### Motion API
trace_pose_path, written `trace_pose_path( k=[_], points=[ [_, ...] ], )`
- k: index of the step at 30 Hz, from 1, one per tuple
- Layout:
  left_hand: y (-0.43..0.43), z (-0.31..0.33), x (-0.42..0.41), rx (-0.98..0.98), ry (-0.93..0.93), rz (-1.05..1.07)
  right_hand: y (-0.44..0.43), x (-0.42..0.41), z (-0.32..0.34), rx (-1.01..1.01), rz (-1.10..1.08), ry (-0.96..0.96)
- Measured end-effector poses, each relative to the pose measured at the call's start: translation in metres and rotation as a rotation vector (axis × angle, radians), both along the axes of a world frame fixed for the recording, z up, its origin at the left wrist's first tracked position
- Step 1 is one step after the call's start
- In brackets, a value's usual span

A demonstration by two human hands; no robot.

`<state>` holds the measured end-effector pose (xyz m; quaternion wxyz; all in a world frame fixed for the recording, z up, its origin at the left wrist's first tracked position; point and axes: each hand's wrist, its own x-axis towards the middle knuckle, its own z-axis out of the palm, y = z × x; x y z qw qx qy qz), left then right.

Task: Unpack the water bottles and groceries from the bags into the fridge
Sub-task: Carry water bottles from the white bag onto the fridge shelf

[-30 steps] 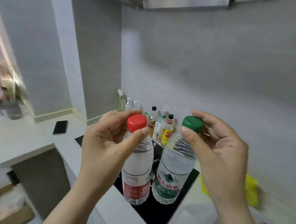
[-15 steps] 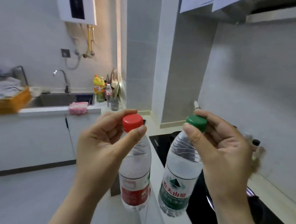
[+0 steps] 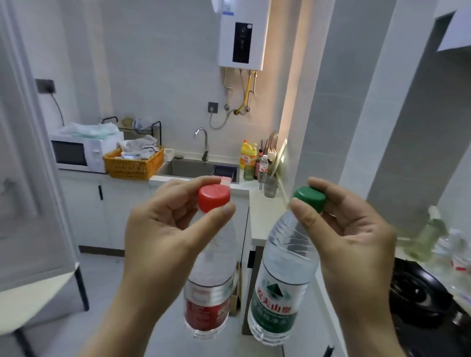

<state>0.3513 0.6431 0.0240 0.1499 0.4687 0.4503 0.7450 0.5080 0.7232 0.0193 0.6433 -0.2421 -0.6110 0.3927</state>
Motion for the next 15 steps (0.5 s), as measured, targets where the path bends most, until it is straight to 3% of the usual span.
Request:
trace_pose_path(
  k=[15],
  points=[
    [-0.057, 0.001, -0.1, 0.003, -0.012, 0.414, -0.003, -0.146, 0.007, 0.083, 0.445, -0.019]
  ],
)
